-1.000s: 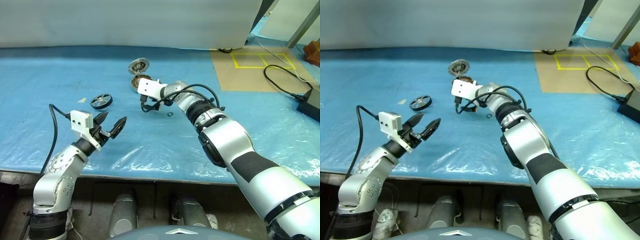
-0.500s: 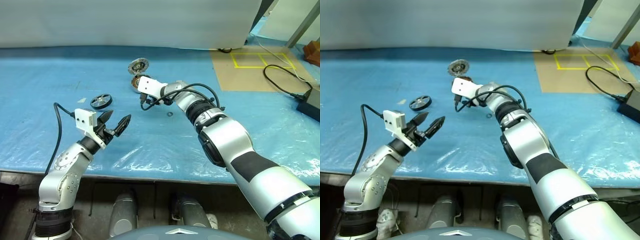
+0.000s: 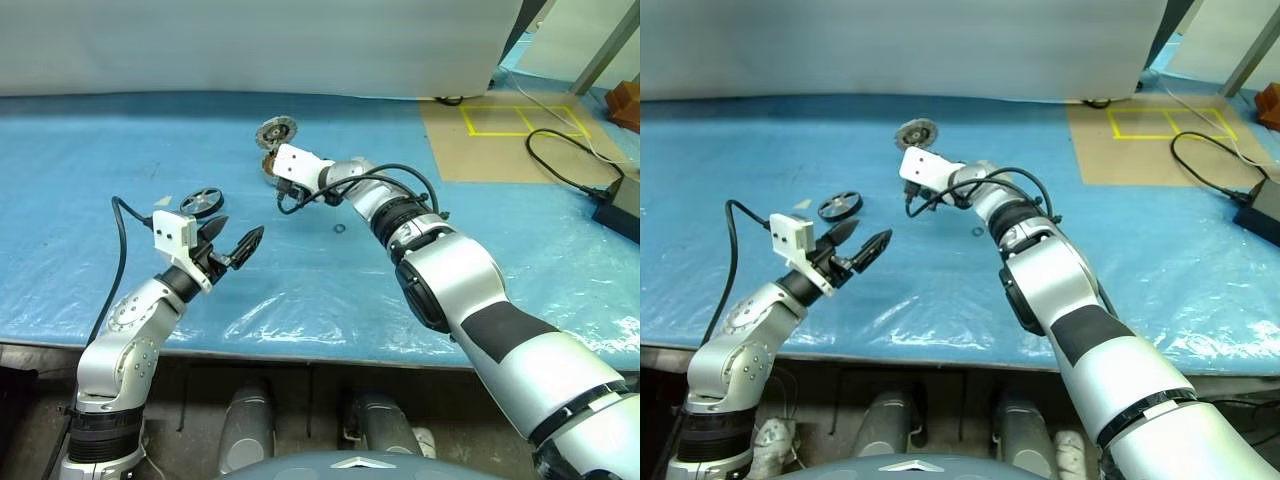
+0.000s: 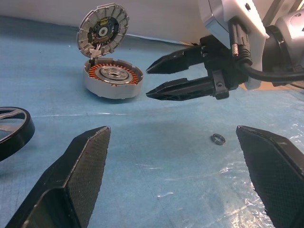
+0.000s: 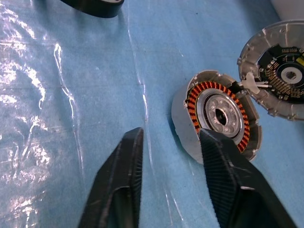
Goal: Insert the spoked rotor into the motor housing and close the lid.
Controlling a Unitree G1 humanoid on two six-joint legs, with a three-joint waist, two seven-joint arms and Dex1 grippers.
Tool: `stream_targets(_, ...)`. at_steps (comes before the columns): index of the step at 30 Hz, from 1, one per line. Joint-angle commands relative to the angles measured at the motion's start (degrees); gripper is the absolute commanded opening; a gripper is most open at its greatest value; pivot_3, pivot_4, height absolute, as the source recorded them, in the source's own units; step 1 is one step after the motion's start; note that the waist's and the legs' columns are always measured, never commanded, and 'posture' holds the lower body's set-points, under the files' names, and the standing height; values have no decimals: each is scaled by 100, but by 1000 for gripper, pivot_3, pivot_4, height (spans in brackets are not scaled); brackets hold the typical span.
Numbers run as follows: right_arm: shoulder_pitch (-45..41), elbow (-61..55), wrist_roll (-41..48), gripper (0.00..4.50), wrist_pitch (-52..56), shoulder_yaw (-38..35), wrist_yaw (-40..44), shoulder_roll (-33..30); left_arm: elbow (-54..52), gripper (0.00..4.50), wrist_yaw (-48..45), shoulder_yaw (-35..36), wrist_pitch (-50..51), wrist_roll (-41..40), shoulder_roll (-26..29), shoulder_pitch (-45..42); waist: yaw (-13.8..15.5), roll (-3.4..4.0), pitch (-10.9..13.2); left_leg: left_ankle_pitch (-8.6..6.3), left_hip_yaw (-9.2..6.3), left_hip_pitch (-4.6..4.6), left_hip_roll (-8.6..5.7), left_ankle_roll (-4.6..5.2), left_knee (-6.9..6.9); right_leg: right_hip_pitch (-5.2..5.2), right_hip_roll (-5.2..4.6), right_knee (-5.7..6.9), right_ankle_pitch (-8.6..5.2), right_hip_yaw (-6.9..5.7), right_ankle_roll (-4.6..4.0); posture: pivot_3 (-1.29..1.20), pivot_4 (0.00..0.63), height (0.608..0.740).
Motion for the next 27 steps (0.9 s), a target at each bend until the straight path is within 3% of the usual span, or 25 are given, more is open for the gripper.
stream_targets(1,-228,-95,73,2927,-93,-84,-142,52,-139,4500,46,29,-96,7,-45,9,1,0,0,0,0,0,0,0,0,0,0,0,0,0,0,0,150,740)
stream_targets(6,-205,-81,61,4494,24,-90,-132,121,-293,4500,79,46,-90,-21,-70,116,0,0,0,0,0,0,-1,0,0,0,0,0,0,0,0,0,150,740)
stream_targets(18,-238,-79,-91,4494,-58,69,-252,175,-301,4500,152,102,-152,-20,-121,127,-1,0,0,0,0,0,0,0,0,0,0,0,0,0,0,0,150,740)
stream_targets(27,-448,-156,481,4494,-241,-507,7,24,-82,4500,17,-6,-92,3,-43,-172,0,0,0,0,0,0,0,0,0,1,0,1,0,0,0,0,150,740)
